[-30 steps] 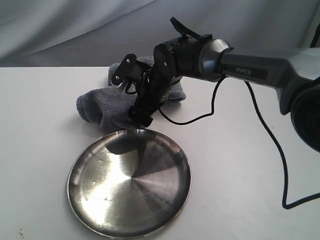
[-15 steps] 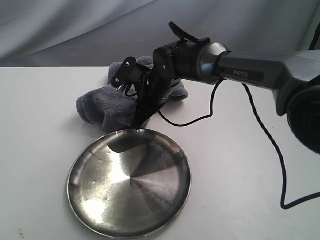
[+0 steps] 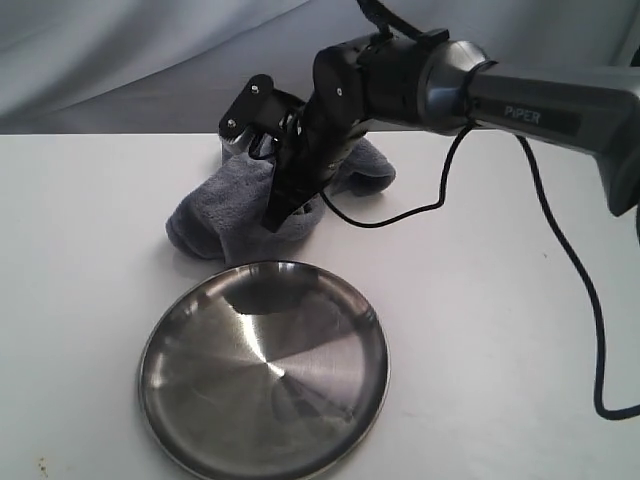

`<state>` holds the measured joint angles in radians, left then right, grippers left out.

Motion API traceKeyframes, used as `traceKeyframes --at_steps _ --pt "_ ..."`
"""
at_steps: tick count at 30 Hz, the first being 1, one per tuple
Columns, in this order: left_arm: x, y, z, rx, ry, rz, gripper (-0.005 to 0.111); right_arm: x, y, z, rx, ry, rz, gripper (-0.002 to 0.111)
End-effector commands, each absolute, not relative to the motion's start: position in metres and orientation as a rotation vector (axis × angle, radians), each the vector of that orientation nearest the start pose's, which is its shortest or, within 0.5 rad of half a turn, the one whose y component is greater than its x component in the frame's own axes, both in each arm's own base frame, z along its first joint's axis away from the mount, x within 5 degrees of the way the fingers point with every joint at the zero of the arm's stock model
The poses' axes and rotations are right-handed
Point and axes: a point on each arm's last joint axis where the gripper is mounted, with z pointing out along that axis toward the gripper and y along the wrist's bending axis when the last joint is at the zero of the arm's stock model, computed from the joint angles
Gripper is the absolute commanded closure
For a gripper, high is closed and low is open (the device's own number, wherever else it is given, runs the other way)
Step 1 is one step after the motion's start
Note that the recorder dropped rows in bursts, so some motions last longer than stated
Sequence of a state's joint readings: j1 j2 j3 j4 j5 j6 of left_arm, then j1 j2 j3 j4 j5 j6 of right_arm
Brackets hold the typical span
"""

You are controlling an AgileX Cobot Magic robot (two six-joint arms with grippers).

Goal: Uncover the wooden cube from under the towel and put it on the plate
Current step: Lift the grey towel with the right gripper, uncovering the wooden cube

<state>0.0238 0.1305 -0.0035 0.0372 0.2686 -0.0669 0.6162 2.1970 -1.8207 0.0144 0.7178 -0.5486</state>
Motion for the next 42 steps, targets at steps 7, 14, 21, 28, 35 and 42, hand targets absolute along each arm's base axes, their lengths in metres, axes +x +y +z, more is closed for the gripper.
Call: traceKeyframes --at_steps 7,14,21,28,35,42 --pt "0.063 0.002 0.182 -0.055 1.869 0.001 0.105 0.398 0.29 0.252 -1.233 2.012 0.157 0.108" --pt "0.063 0.002 0.182 -0.055 1.869 0.001 0.105 0.393 0.291 0.268 -1.206 1.983 0.206 0.108" --pt "0.063 0.002 0.182 -0.055 1.869 0.001 0.105 0.389 0.29 0.282 -1.179 1.959 0.249 0.108" --pt "0.063 0.002 0.182 -0.055 1.869 0.001 0.105 0.381 0.286 0.303 -1.174 1.935 0.255 0.108" --pt "0.063 0.002 0.182 -0.055 1.869 0.001 0.105 0.364 0.271 0.336 -1.226 1.914 0.198 0.108" --pt "0.063 0.002 0.182 -0.055 1.869 0.001 0.105 0.355 0.257 0.362 -1.229 1.86 0.097 0.108"
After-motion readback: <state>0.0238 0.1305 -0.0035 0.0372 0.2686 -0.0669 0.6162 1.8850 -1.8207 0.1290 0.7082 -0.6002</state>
